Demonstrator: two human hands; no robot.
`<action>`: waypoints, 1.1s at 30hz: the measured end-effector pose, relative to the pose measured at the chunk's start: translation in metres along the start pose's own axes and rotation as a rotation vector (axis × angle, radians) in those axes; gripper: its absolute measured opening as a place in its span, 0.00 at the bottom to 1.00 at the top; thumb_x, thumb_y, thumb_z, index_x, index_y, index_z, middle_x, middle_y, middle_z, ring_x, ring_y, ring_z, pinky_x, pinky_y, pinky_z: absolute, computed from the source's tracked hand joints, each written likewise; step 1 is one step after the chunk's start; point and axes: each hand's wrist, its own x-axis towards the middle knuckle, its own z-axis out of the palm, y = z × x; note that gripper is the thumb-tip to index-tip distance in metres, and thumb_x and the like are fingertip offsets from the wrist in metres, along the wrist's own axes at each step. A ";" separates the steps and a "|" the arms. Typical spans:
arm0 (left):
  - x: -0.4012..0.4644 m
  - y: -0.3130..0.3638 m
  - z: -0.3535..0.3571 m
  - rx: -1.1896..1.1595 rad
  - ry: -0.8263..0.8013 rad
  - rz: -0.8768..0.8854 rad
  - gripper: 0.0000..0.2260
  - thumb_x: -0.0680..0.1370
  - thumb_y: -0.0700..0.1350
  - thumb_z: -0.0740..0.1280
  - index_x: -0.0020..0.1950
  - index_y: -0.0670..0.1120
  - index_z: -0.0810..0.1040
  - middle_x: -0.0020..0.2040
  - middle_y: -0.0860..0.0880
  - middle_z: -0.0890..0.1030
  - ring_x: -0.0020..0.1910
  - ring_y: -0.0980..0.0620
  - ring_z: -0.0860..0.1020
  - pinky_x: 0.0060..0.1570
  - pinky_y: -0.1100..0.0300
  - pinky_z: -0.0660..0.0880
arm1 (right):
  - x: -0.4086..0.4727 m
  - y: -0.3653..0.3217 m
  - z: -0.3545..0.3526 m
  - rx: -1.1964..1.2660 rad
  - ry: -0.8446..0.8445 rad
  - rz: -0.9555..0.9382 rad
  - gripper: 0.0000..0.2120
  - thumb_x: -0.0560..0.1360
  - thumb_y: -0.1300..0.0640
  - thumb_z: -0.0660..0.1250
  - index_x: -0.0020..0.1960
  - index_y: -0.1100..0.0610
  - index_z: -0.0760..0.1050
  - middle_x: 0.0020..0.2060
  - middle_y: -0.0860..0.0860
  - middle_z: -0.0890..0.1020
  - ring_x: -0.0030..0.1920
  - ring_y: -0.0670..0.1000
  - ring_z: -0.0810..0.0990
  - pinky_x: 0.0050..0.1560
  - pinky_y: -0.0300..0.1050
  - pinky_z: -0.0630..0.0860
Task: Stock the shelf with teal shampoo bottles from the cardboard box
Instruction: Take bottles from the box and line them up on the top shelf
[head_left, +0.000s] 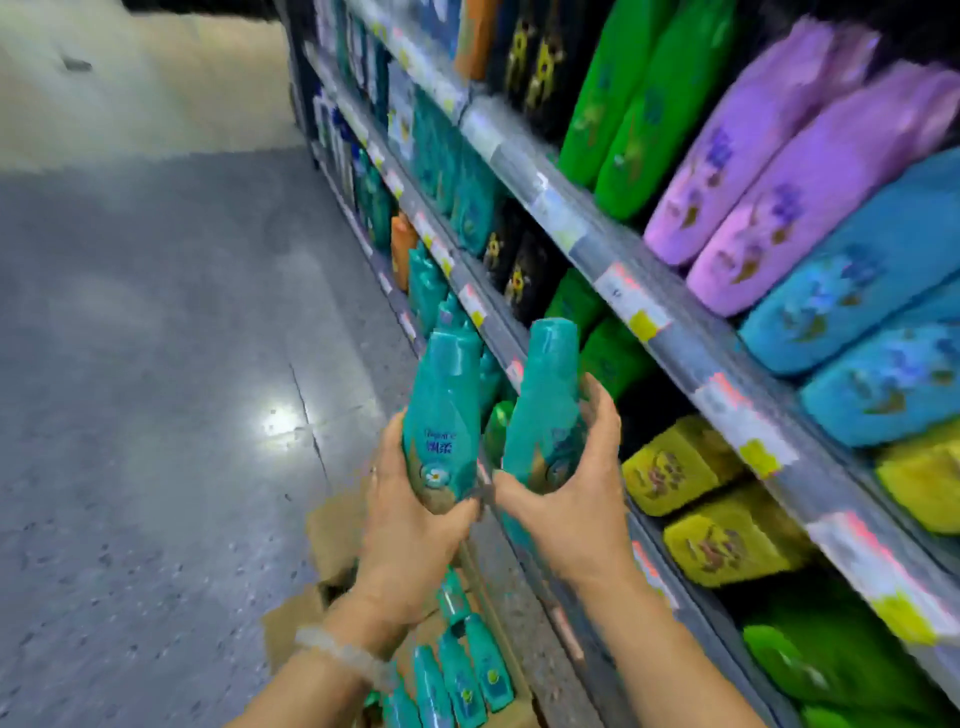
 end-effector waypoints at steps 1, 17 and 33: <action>-0.001 0.030 -0.002 -0.011 -0.027 0.064 0.35 0.60 0.38 0.76 0.61 0.58 0.66 0.49 0.60 0.77 0.48 0.56 0.78 0.51 0.56 0.77 | -0.005 -0.028 -0.017 0.029 0.054 -0.032 0.44 0.60 0.64 0.76 0.66 0.41 0.57 0.58 0.27 0.68 0.58 0.27 0.69 0.56 0.24 0.67; -0.172 0.355 0.108 -0.223 -0.747 0.569 0.35 0.64 0.40 0.78 0.64 0.50 0.64 0.53 0.49 0.78 0.49 0.53 0.80 0.46 0.62 0.75 | -0.193 -0.234 -0.306 -0.087 0.791 -0.171 0.41 0.64 0.65 0.74 0.61 0.34 0.56 0.58 0.28 0.67 0.59 0.32 0.71 0.55 0.27 0.71; -0.264 0.447 0.252 -0.370 -0.829 0.488 0.31 0.69 0.30 0.72 0.60 0.51 0.60 0.49 0.53 0.73 0.44 0.59 0.75 0.45 0.64 0.77 | -0.258 -0.209 -0.505 -0.121 1.093 -0.158 0.45 0.65 0.68 0.74 0.72 0.47 0.54 0.64 0.43 0.68 0.62 0.43 0.71 0.55 0.31 0.70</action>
